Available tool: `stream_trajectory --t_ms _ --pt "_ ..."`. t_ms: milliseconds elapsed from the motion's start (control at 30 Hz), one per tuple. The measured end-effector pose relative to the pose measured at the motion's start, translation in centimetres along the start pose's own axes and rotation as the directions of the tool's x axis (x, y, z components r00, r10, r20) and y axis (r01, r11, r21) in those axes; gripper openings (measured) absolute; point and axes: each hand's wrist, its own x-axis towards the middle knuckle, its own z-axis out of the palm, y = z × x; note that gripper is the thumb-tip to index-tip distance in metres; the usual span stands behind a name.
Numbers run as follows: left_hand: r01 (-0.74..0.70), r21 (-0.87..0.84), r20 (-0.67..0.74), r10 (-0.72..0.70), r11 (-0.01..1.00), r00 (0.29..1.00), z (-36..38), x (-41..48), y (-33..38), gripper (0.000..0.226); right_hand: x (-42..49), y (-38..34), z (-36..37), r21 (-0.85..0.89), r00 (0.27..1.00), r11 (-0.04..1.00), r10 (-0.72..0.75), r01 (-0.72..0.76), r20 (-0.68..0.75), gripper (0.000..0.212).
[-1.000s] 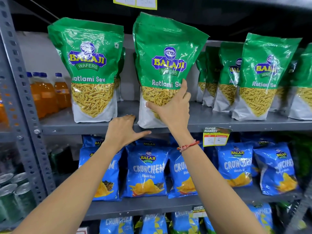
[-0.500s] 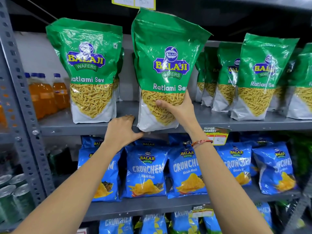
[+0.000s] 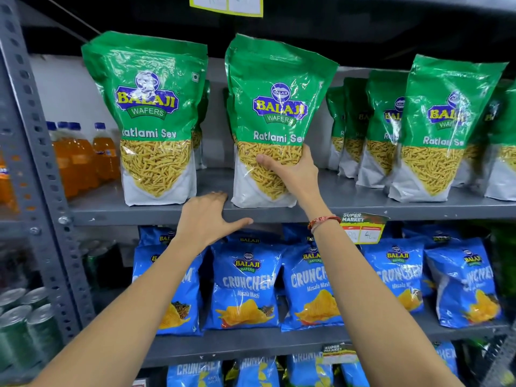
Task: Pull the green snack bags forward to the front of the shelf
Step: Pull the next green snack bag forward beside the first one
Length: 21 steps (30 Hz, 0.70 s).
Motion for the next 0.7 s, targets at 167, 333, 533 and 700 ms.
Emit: stream_trajectory --t_ms 167,333,533,700 --pt "0.000 -0.004 0.006 0.000 1.000 1.000 -0.09 0.00 0.08 0.093 0.52 0.35 0.29 -0.001 1.000 1.000 0.005 -0.005 0.000 0.098" --pt "0.005 -0.015 0.005 -0.005 1.000 1.000 -0.21 -0.08 0.16 0.089 0.84 0.50 0.39 0.007 1.000 1.000 0.012 -0.012 0.005 0.099" --pt "-0.001 -0.009 0.011 0.001 1.000 1.000 -0.27 -0.09 0.15 0.092 0.78 0.42 0.25 0.002 1.000 1.000 0.011 -0.011 0.018 0.099" --pt "-0.017 -0.005 0.028 0.017 1.000 0.999 -0.23 -0.04 0.19 0.091 0.78 0.38 0.04 -0.010 1.000 1.000 0.003 -0.002 0.024 0.100"
